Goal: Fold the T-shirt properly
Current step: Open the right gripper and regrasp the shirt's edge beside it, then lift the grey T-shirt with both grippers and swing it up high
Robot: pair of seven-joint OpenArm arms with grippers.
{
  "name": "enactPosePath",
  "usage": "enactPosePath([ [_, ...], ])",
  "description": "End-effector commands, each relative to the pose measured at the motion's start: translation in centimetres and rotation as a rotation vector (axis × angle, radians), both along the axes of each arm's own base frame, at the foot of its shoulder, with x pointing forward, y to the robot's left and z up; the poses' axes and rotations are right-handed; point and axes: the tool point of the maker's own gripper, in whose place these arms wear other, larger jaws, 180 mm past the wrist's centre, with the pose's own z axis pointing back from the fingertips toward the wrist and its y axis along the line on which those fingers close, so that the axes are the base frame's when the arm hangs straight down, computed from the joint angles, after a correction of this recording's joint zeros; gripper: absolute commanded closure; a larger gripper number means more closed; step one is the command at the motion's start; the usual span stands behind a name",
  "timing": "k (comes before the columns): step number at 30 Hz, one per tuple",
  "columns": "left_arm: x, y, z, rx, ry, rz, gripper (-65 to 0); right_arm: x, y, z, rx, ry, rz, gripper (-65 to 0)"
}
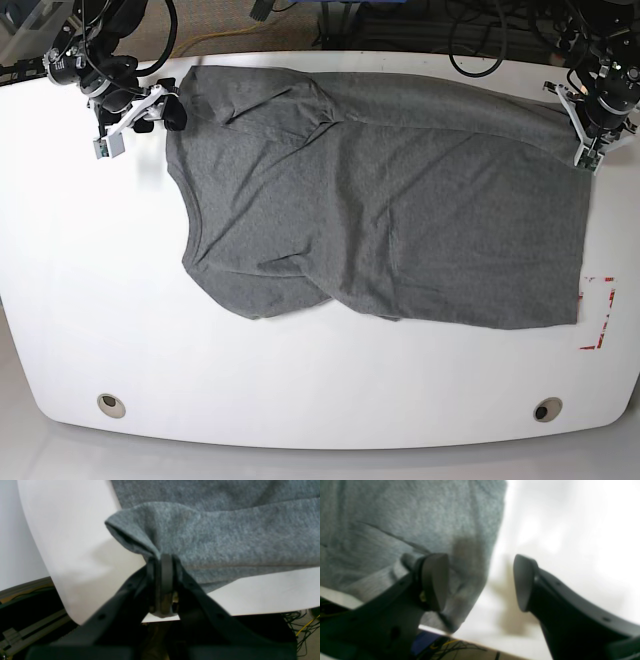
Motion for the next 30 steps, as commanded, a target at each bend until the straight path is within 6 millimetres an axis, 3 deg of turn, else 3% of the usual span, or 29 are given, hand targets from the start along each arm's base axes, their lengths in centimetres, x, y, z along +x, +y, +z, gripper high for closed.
enactPosePath([
  [1,0.5,0.3,0.9,0.016,-0.030,-0.007,0.0,0.9,-0.5,0.1,-0.003,-0.017,-0.001,-37.9],
  [6,0.5,0.3,0.9,0.016,-0.030,-0.007,0.0,0.6,0.1,-1.0,0.042,0.008,-0.009,-37.9],
  [10,0.5,0.3,0.9,0.016,-0.030,-0.007,0.0,0.8,3.0,-1.4,0.089,0.012,0.049,-37.9],
  [13,0.5,0.3,0.9,0.016,-0.030,-0.007,0.0,0.8,3.8,-1.8,0.102,0.019,0.054,-36.8],
  [15,0.5,0.3,0.9,0.016,-0.030,-0.007,0.0,0.9,4.1,-1.8,0.114,0.010,0.037,-31.2],
  [20,0.6,0.2,1.0,0.014,-0.033,-0.007,0.0,1.8,3.3,-1.6,0.078,-0.002,0.026,-6.7],
  [22,0.6,0.3,1.0,0.015,-0.034,-0.008,0.0,1.9,3.1,-1.4,0.070,-0.007,0.028,0.0],
  [30,1.8,0.2,1.6,0.014,-0.067,-0.010,0.0,2.7,1.2,1.8,-0.051,-0.083,0.067,0.0],
])
